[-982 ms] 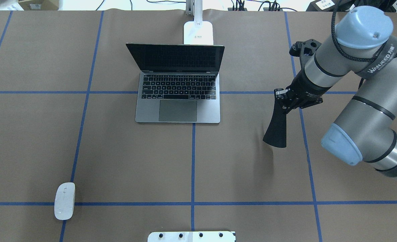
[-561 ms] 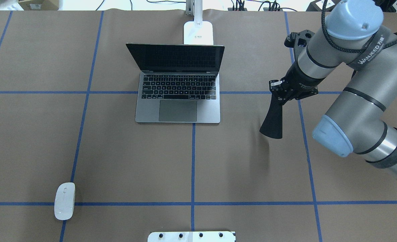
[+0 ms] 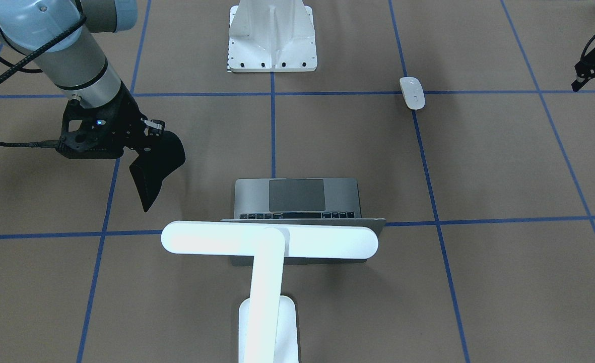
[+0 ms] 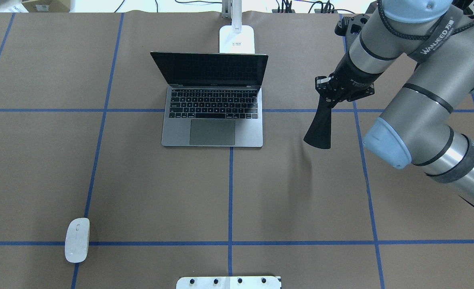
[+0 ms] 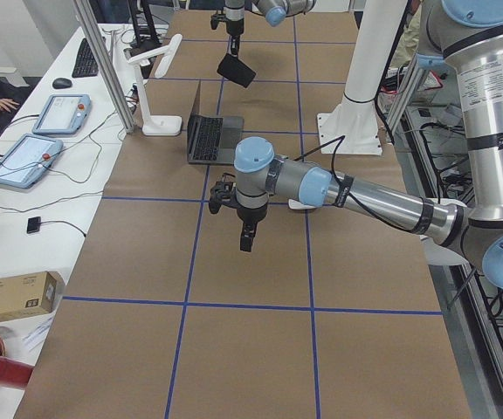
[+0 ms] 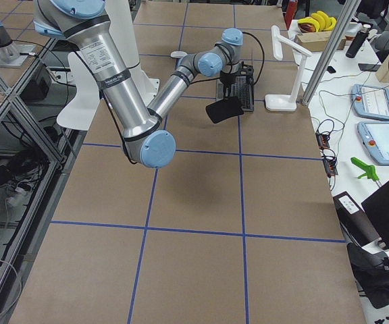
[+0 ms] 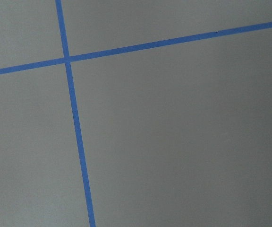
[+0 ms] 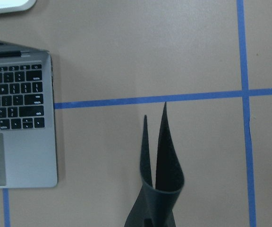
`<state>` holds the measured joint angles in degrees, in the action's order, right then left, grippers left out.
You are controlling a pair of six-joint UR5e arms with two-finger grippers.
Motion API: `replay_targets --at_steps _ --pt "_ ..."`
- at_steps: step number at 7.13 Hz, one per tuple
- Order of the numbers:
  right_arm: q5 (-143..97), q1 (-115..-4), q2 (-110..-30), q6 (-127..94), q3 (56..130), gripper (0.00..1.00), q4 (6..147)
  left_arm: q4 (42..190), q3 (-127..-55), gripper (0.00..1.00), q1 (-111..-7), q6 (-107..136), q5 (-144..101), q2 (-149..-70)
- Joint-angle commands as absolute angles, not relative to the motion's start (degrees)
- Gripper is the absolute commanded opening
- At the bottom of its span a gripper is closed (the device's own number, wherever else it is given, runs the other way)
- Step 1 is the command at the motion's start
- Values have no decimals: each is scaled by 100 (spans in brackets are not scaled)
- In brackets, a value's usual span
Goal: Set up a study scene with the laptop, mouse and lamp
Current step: 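Lower the mouse pad beside the laptop and open the right gripper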
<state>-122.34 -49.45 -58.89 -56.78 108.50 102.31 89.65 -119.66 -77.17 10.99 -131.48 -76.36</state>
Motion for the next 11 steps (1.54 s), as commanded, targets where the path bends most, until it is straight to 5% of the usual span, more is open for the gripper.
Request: replay_targets --at_steps 1,2,3,11 --pt "-12147 -5001 -5757 -5626 10758 0 10274 8965 -11971 100 -7734 1099 -13148 -7638" --pt "-12146 -5053 -5644 -5616 10653 0 10274 8965 -11971 100 -7743 1099 -13148 -7638" --pt "-12146 -5089 -5599 -5616 10635 99 10283 8956 -11971 100 -7743 1099 -13157 -7638" --pt "-12146 -5176 -5712 -5616 10696 100 10275 8903 -11936 100 -7726 1412 -13131 -7708"
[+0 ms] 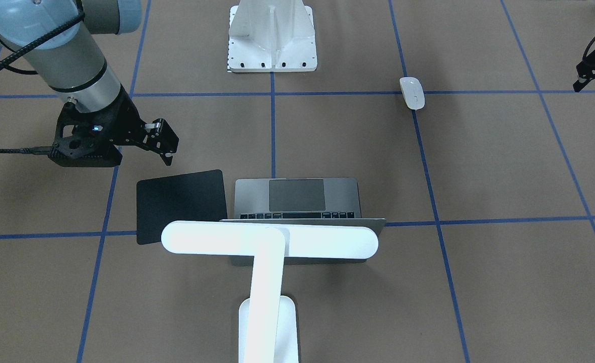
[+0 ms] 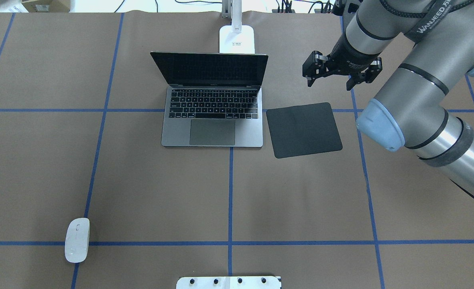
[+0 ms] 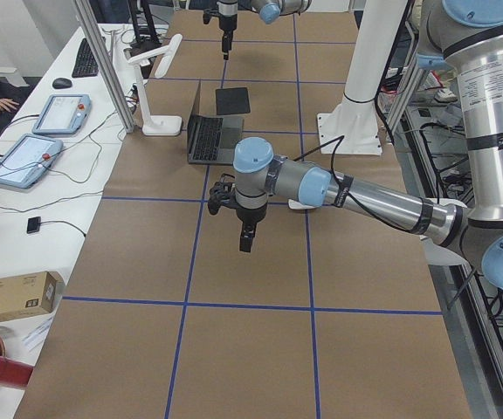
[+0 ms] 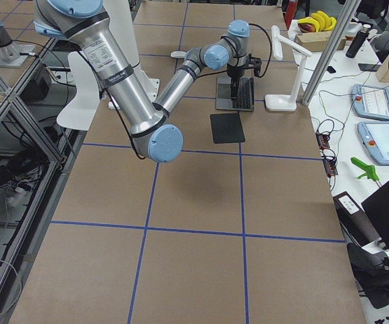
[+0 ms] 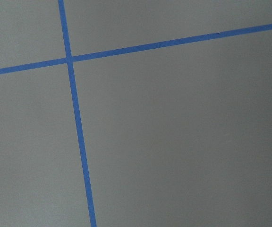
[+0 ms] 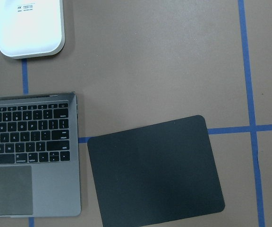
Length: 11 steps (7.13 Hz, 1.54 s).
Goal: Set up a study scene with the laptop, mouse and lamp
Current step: 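Withdraw the right gripper while the left gripper moves toward the white mouse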
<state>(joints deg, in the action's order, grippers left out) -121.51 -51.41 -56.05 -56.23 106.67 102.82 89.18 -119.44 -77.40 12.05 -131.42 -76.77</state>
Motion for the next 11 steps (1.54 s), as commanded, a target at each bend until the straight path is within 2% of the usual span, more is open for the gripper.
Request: replay_targets --at_steps 1,6,9,11 --pt "-12146 -5238 -5878 -5616 10766 100 10274 8895 -11970 100 -7726 1807 -13140 -7847" --pt "-12111 -5353 -7083 -5027 11522 100 10274 8965 -12242 100 -7560 3747 -13157 -8050" --pt "-12111 -5422 -7898 -4117 11733 100 10196 8974 -12541 100 -6691 4954 -13105 -8235" --pt "-12120 -5598 -8286 -3432 11751 100 10195 8974 -12665 100 -5718 5954 -12659 -8498"
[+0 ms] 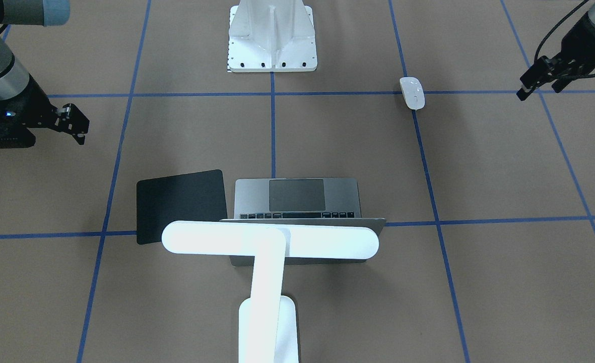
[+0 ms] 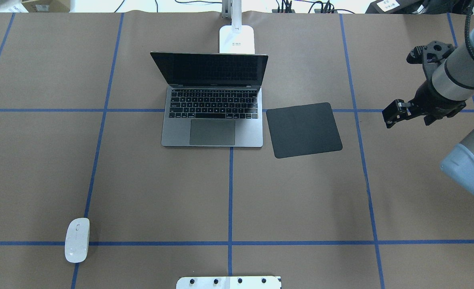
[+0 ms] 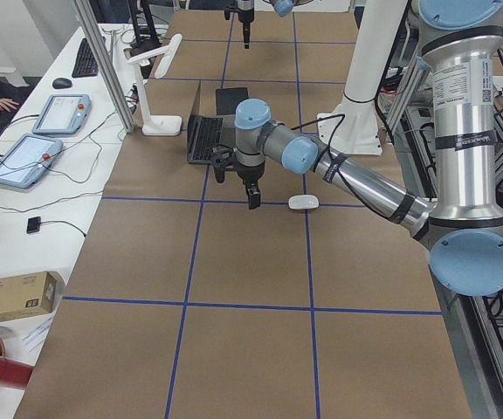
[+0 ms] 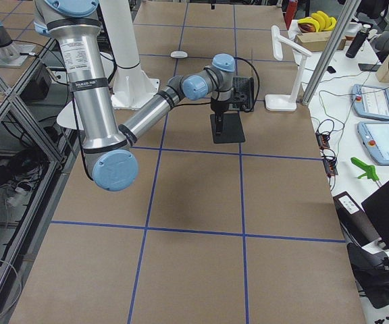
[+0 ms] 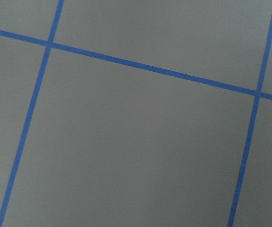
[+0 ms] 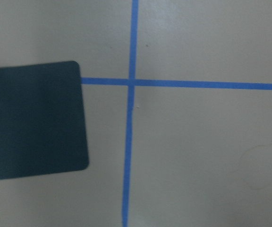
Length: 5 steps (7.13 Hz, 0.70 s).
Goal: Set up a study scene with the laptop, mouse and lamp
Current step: 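Withdraw the right gripper while the left gripper moves toward the white mouse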
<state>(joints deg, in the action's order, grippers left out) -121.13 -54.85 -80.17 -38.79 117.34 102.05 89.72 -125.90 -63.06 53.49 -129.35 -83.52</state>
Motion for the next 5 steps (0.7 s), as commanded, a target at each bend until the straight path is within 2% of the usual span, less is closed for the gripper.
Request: replay_targets --at_steps 1,5 --pt "-12120 -5747 -8506 -3028 11725 100 10204 8974 -12648 100 -5469 6107 -12595 -8612" --pt "-12138 -6571 -9236 -1060 11497 100 10213 8974 -12586 100 -4327 6520 -11735 -8640"
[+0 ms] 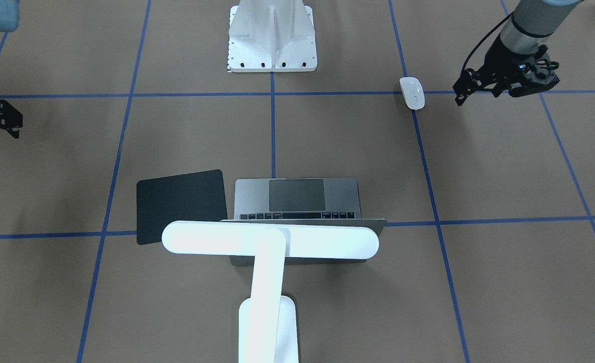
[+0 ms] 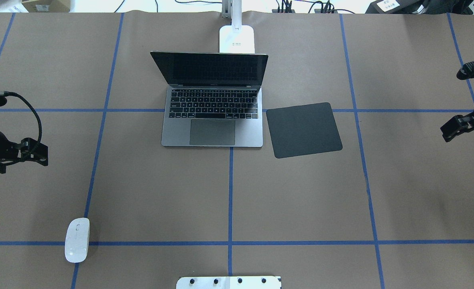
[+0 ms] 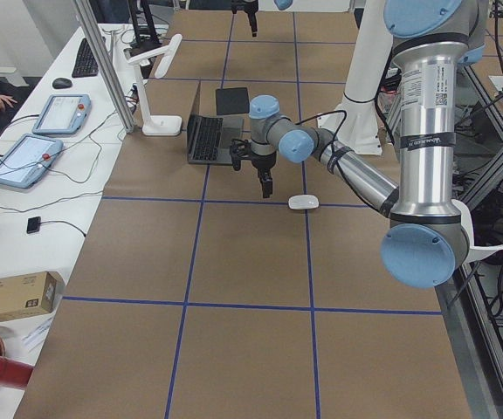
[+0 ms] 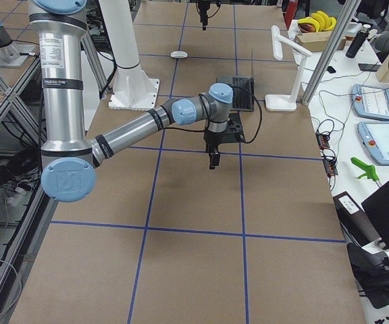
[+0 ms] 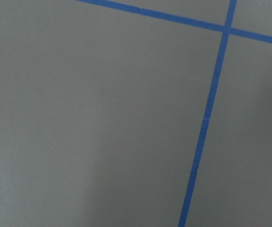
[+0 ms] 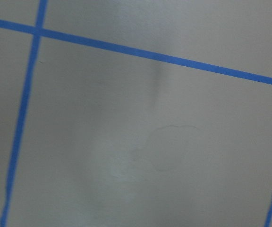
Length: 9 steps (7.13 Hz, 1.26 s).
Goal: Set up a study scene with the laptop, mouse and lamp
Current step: 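Withdraw the right gripper while the left gripper moves toward the white mouse, then lower the left gripper and grasp the white mouse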
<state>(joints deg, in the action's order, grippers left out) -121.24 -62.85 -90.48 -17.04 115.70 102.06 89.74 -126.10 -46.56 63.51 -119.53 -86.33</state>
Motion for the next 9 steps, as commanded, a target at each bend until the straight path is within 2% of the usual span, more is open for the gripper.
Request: replay_targets --at_steps 1,4,9 --pt "-12138 -6687 -9316 -846 11487 100 10248 8974 -12534 100 -4002 6669 -11542 -8666" --pt "-12155 -6847 -9448 -361 11426 100 10248 9394 -11981 100 -3106 7118 -11094 -8947" --pt "-12129 -6855 -9545 -317 11417 100 10213 9545 -11909 100 -2392 7242 -10828 -8790"
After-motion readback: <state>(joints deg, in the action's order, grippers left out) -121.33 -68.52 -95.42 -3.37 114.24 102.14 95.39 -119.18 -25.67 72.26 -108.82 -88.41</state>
